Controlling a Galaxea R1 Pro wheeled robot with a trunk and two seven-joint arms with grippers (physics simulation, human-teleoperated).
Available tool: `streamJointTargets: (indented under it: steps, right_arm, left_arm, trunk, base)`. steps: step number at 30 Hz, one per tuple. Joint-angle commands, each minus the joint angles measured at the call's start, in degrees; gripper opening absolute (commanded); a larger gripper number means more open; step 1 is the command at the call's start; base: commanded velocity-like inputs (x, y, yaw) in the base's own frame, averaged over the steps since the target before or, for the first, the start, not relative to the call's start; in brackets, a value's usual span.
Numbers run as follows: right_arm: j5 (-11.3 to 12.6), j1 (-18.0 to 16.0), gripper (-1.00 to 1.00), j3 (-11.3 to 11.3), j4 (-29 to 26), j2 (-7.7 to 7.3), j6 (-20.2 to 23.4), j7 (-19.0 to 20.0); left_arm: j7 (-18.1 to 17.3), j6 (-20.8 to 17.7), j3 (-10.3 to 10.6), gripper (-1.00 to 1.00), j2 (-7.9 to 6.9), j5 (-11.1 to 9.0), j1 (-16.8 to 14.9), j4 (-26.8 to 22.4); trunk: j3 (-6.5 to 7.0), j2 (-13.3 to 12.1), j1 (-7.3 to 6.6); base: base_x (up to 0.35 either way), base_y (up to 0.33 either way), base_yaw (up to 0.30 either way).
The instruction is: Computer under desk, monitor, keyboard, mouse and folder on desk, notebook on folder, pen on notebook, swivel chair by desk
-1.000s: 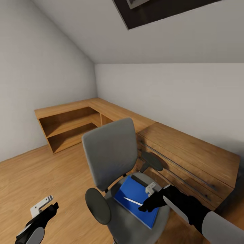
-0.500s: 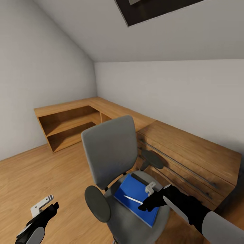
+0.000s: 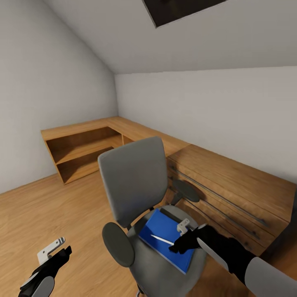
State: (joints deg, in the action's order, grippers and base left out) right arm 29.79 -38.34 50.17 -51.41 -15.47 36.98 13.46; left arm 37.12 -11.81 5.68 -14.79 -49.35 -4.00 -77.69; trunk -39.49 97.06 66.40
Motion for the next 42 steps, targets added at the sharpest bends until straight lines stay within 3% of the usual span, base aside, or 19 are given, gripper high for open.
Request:
streamJointTargets:
  steps: [1,6,16,29,33,42]
  right_arm:
    - [0.03,-0.07,1.0,0.18,-0.45,-0.02,0.15,-1.03]
    - [0.35,-0.07,1.0,0.4,-1.84,0.13,0.12,-6.32]
    - [0.27,-0.07,1.0,0.49,-2.1,0.19,0.11,-8.03]
    - [0.2,-0.07,1.0,0.67,-2.12,0.6,0.11,-8.3]
    - [0.19,-0.07,1.0,0.7,-2.11,0.66,0.11,-8.33]
    - [0.18,-0.05,1.0,0.72,-2.04,0.7,0.11,-8.28]
  left_arm:
    - [0.41,-0.15,0.12,1.0,-0.06,-0.22,-0.04,-0.09]
    - [0.41,-0.15,0.12,1.0,-0.06,-0.22,-0.04,-0.09]
    - [0.41,-0.15,0.11,1.0,-0.06,-0.22,-0.04,-0.09]
    - [0.41,-0.15,0.05,1.0,-0.06,-0.22,-0.04,-0.09]
    - [0.41,-0.15,0.09,1.0,-0.06,-0.22,-0.04,-0.09]
    - [0.34,-0.15,0.12,1.0,-0.06,-0.12,-0.04,-0.05]
  trunk:
    - [-0.24,0.45,0.22]
    - [-1.14,2.45,1.32]
    - [-2.94,6.46,3.52]
    - [-2.94,6.46,3.52]
    - [-3.65,8.07,4.4]
    - [-3.65,8.07,4.4]
  base:
    - [0.0,0.0,0.0]
    - [0.0,0.0,0.0]
    - [0.0,0.0,0.0]
    - [0.0,0.0,0.0]
    - [0.0,0.0,0.0]
    - [0.0,0.0,0.0]
